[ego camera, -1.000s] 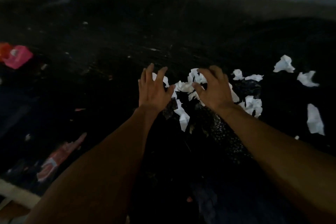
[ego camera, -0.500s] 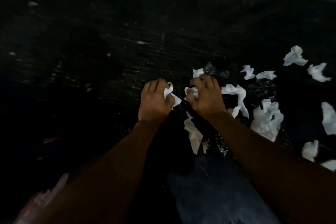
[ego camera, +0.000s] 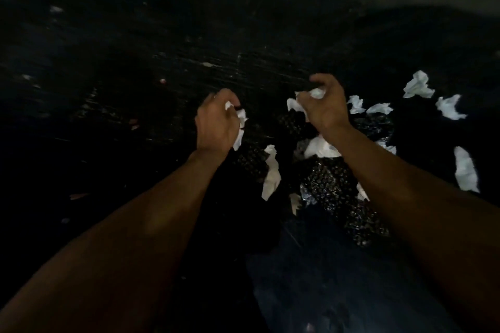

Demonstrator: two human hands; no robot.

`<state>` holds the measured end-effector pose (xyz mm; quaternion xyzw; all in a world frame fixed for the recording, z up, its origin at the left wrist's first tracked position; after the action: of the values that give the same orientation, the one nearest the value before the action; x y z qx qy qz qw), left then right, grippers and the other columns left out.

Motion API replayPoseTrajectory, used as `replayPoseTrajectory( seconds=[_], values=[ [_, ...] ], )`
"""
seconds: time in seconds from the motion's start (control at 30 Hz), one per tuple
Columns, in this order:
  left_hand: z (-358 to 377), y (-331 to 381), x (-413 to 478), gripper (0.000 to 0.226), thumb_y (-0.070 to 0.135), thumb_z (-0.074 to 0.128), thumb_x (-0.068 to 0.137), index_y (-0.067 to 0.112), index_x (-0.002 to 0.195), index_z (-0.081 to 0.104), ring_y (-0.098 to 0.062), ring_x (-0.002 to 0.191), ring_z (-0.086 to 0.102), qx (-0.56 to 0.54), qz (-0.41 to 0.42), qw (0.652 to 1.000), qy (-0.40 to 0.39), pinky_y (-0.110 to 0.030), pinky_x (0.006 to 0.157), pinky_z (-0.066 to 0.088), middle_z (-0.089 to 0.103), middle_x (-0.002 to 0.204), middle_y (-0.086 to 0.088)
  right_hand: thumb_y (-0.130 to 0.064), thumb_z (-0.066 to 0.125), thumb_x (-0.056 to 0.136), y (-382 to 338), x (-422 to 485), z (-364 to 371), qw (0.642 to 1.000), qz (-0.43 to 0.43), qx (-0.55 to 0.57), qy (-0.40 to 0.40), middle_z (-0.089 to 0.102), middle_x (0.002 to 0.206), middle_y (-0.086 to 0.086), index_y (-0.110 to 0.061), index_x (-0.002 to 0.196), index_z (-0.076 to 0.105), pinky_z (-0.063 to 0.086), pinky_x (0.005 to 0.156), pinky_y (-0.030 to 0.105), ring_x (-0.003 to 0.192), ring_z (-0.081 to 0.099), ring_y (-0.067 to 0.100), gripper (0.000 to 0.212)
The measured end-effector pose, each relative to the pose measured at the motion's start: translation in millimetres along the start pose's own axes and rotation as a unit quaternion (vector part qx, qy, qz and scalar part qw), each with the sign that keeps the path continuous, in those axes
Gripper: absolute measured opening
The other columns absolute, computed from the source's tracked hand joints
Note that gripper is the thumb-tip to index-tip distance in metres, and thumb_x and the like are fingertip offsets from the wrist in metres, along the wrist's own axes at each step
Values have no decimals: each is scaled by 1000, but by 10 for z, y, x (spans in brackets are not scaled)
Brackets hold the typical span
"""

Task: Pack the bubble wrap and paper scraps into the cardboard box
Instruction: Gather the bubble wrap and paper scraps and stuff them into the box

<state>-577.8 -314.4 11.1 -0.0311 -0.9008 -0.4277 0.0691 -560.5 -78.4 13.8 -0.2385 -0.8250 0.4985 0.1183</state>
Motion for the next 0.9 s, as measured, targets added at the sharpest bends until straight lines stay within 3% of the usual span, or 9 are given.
replayPoseTrajectory(
  seconds=[0.2,0.3,0.4,0.47,0.53,0.63,0.7,0.8,0.9],
  values=[
    [56,459,-536,13,24,51,88,19,100,54,-28,85,59,112,125,984,-62,-42,70,53,51,104,-9,-14,67,81,-238,-48,-444,996,-66,41,52,69,75,-3,-20,76,73,43,63,8,59,59,-8,9],
    [364,258,-943,59,64,53,79,18,115,50,-28,100,49,193,119,969,-99,-43,78,48,47,112,-9,-9,64,81,-48,-285,-562,992,-111,-37,50,64,81,6,-12,77,68,36,69,7,68,54,-4,6],
    [572,30,-1128,92,82,48,68,17,133,42,-31,115,42,265,98,954,-98,-48,91,42,45,125,-12,-30,59,83,341,-461,-494,978,-144,-154,4,57,109,16,-14,85,68,34,88,20,104,53,24,18],
    [659,1,-1109,90,76,51,71,15,137,40,-34,120,42,256,106,956,-93,-49,97,39,45,132,-14,-51,59,84,625,-466,-409,968,-85,-236,-28,42,140,15,-20,91,68,28,107,38,130,35,35,32],
    [771,21,-1065,79,61,54,76,10,136,43,-34,121,45,217,140,961,-104,-50,101,40,48,133,-16,-67,58,78,803,-456,-313,951,-64,-299,-50,35,151,10,-21,97,65,18,113,47,139,25,34,50],
    [858,59,-1053,61,41,51,82,6,131,49,-33,115,51,165,161,969,-90,-47,97,44,55,127,-15,-62,56,80,806,-444,-240,940,-169,-297,0,66,107,17,-9,83,62,36,104,46,110,56,36,54],
    [841,66,-1068,57,36,46,83,13,135,45,-31,113,50,141,145,977,-73,-48,94,44,53,129,-12,-46,60,83,784,-436,-302,945,-199,-254,44,65,83,15,-9,74,57,41,90,41,89,60,35,39],
    [844,47,-1070,52,32,46,92,31,143,34,-31,113,47,115,147,980,-75,-47,96,41,45,134,-9,-32,63,82,764,-364,-371,957,-173,-231,33,62,80,15,-9,72,53,41,78,39,82,57,35,27],
    [826,78,-1098,44,22,59,89,38,129,49,-34,102,52,154,182,969,-67,-45,84,47,44,128,-8,-30,61,79,709,-310,-469,962,-169,-214,27,59,88,16,-9,74,52,40,72,33,81,56,33,24]
  ],
)
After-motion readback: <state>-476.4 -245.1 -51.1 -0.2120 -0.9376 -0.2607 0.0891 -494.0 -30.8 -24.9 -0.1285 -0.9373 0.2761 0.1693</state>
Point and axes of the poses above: each hand's wrist, its own x-axis towards the middle knuckle, its own z-axis out of the palm, y = z × x, the point moved 6 cm from there along x, towards the middle knuckle
